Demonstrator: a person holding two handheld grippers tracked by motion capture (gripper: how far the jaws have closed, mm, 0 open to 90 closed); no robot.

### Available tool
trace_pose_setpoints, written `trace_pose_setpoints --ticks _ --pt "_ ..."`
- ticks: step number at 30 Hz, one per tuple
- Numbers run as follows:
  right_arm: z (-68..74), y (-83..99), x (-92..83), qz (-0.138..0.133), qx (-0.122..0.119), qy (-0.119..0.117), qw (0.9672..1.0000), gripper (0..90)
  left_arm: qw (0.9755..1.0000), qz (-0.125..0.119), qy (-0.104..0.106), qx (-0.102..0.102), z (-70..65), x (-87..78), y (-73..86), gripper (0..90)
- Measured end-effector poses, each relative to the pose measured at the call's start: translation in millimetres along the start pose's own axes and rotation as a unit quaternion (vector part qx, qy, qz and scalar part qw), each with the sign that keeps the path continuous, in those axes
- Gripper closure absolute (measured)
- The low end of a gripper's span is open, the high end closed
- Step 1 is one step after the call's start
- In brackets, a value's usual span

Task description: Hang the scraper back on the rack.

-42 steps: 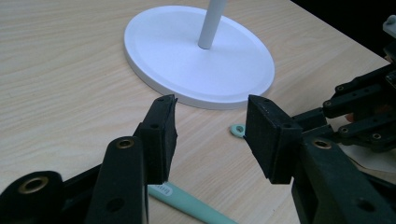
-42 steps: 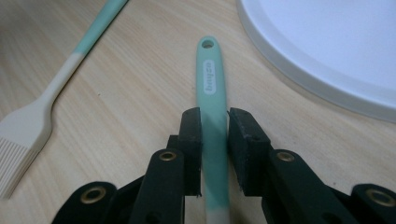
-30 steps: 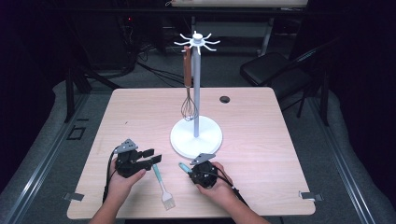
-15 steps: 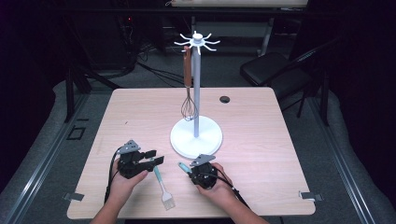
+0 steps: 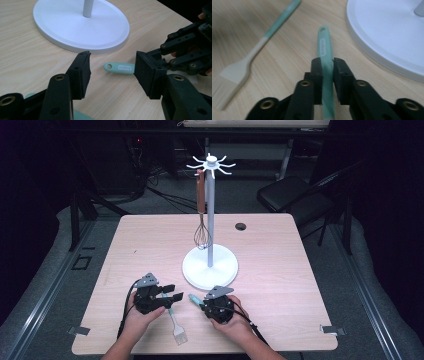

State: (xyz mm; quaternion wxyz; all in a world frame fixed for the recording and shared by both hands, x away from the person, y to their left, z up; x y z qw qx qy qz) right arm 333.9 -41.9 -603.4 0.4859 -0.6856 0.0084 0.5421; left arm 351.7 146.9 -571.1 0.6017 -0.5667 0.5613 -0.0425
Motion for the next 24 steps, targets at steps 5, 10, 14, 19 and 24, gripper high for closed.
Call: trace_pose_setpoints --ticks 5,10,14,19,24 --pt "-1.6 -3.8 -9.8 -0.015 0.004 -0.001 0.9999 90.0 1.0000 0.003 0.003 0.001 -3.4 4.9 -0.2 46.3" --pt "-7.3 5.6 -8.3 0.014 0.003 -0.002 0.9999 81.4 1.0000 0.002 0.003 0.002 -3.3 3.2 -0.4 46.4" --pt "-8.0 13.5 -12.2 0.023 0.005 -0.011 0.9997 78.2 1.0000 0.003 0.001 0.000 -2.3 4.4 0.6 46.5" --pt "-6.6 28.5 -23.6 0.036 -0.016 -0.013 0.9992 78.3 1.0000 0.004 -0.001 -0.001 -2.7 4.4 0.7 46.4" --pt "-3.5 36.9 -28.0 0.048 -0.022 -0.018 0.9984 76.8 1.0000 0.003 0.001 -0.002 -2.8 4.9 0.7 46.5"
Point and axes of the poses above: each handheld gripper's, and its own axes: x roughly forward along the jaws, y roughly out of its underside, z roughly to its left, the point moved 5 cm from there along x, roughly forward along the jaws, and after that the axes turned 7 degrees about z, right-handed, at the moved point
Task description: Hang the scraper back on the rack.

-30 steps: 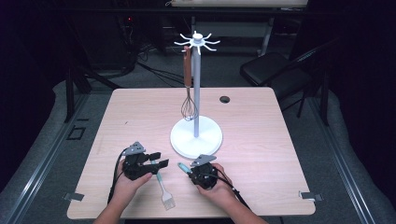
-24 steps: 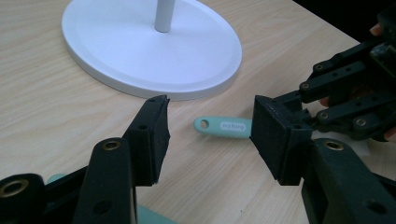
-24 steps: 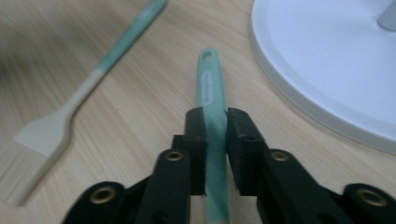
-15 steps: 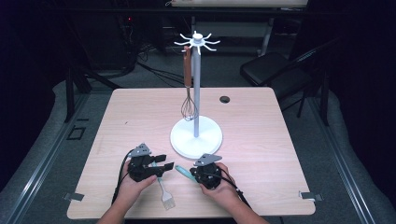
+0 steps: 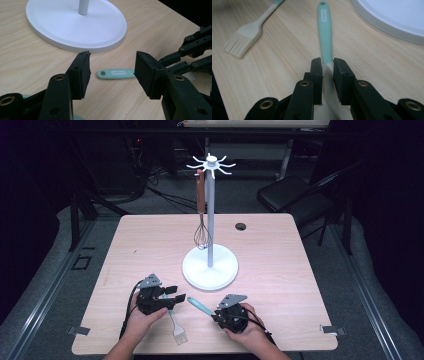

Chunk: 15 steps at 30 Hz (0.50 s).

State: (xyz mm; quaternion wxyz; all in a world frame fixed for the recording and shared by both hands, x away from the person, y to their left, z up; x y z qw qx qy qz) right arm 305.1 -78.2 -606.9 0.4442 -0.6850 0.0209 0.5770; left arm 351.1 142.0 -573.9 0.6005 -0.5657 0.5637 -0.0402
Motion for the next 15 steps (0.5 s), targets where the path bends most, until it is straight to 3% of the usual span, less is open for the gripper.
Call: trace_pose_setpoints --ticks 8,15 --pt "1.9 -4.4 12.2 -0.007 -0.012 0.021 0.9997 80.1 1.0000 0.001 0.008 -0.002 -0.7 1.3 0.7 46.3" --pt "1.7 -2.9 12.9 -0.024 -0.007 0.020 0.9995 81.2 0.9999 0.004 0.014 -0.003 -2.6 3.1 1.3 45.4"
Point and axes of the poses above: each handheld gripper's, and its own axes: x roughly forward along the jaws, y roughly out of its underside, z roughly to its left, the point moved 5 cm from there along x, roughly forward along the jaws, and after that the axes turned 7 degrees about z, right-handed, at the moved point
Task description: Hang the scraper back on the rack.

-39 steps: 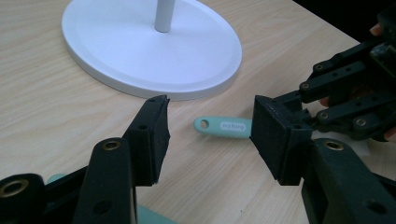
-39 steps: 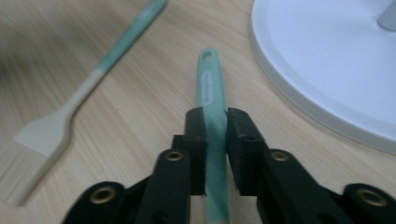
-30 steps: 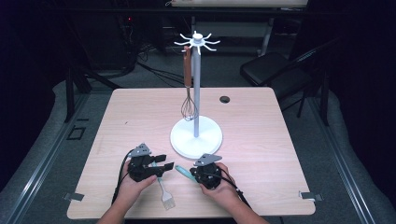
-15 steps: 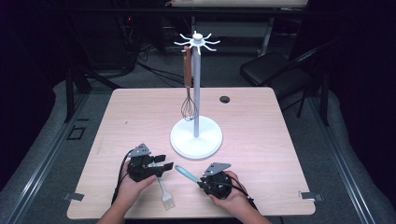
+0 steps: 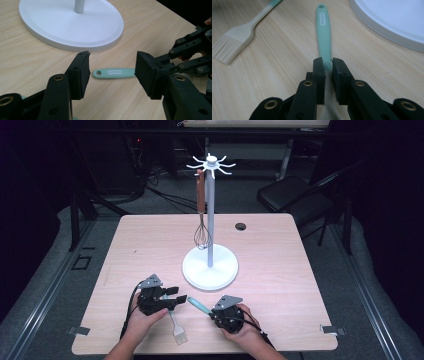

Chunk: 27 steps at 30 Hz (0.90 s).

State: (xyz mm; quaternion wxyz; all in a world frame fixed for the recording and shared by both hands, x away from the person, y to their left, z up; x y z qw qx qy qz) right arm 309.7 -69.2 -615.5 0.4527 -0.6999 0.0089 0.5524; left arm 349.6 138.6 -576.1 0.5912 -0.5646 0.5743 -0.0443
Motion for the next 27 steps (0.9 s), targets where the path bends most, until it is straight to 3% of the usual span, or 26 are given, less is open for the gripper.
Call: trace_pose_setpoints --ticks 11,20,27 --pt "-2.0 0.5 -4.3 -0.019 0.013 -0.008 0.9997 81.2 0.9997 0.001 0.023 -0.011 -0.4 5.2 2.3 44.2" --pt "-2.9 -1.1 -9.9 -0.041 0.019 -0.009 0.9990 81.2 0.9986 0.024 0.040 -0.026 0.5 17.3 9.4 40.3" --pt "-2.5 -3.0 -15.8 -0.057 0.021 -0.013 0.9980 81.2 0.9979 0.037 0.049 -0.023 -5.1 26.7 12.0 40.2"
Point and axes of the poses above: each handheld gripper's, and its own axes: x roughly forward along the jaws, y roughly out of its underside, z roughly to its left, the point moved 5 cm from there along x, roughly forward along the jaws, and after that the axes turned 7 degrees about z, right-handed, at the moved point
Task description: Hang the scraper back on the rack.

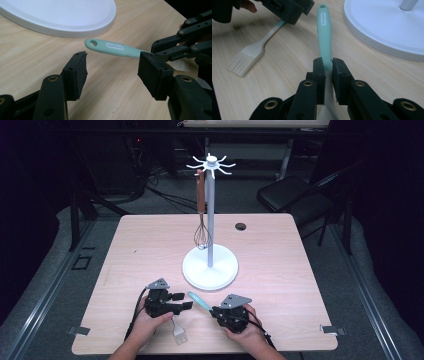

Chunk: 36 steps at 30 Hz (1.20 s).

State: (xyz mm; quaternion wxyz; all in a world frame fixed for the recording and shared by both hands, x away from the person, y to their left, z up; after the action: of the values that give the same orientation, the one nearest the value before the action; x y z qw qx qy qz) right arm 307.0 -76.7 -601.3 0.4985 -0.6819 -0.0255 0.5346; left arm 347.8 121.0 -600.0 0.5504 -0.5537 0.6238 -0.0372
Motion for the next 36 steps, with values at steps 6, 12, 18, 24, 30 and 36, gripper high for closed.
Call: trace_pose_setpoints --ticks 6,12,18,24,30,36 --pt "1.4 -1.7 -2.8 -0.011 0.002 -0.011 0.9999 81.2 0.9999 -0.001 0.010 0.001 -3.9 5.2 -0.8 40.8" --pt "3.4 -2.0 -2.5 -0.012 -0.001 -0.022 0.9997 81.1 0.9995 -0.013 0.030 -0.004 -7.2 6.1 -2.7 41.5" --pt "6.4 -1.7 -0.2 -0.012 -0.005 -0.035 0.9993 80.8 0.9991 -0.025 0.033 -0.005 -9.5 5.6 -5.2 42.1" --pt "4.9 -1.9 1.3 -0.008 0.004 -0.041 0.9991 78.2 0.9992 -0.027 0.030 -0.005 -9.8 6.1 -5.8 44.0" --pt "3.7 0.3 7.4 0.015 0.012 -0.044 0.9989 77.0 0.9993 -0.025 0.028 -0.005 -10.8 7.9 -5.9 44.1" --pt "5.5 -0.2 7.8 0.017 0.006 -0.037 0.9991 80.3 0.9990 -0.034 0.024 -0.012 -12.5 7.4 -7.5 44.1"
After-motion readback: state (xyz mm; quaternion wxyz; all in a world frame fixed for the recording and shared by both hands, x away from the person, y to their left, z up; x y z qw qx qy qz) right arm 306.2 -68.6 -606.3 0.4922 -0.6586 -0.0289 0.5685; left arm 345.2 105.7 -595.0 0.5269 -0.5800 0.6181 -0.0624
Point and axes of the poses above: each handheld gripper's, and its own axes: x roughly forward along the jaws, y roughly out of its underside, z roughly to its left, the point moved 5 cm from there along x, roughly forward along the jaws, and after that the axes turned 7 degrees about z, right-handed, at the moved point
